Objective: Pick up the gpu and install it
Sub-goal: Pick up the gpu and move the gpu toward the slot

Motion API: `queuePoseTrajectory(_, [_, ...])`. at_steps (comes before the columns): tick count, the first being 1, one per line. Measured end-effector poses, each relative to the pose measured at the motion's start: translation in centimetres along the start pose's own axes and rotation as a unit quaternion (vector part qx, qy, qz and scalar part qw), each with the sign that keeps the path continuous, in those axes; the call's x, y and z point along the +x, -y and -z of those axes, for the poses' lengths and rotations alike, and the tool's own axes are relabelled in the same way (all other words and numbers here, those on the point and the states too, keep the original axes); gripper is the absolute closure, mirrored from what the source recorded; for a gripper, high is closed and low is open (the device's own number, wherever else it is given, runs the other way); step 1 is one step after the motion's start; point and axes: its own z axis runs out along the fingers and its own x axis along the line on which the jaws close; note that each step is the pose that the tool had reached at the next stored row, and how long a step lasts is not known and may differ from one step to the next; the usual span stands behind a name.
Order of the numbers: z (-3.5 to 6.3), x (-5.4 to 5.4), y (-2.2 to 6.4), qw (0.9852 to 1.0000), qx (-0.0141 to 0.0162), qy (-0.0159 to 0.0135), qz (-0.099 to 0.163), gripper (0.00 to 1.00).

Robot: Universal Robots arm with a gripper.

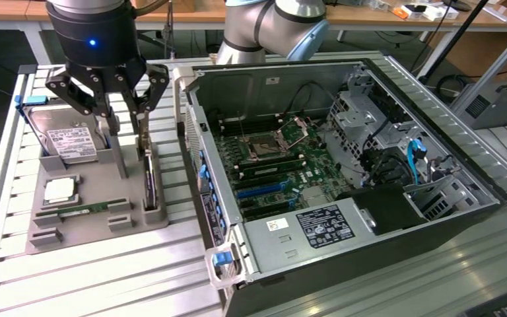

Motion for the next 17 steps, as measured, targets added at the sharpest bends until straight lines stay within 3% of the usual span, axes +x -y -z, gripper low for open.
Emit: queuePoseTrajectory(17, [-0.32,0.01,0.01,1.0000,0.0000,0.0000,0.000,0.64])
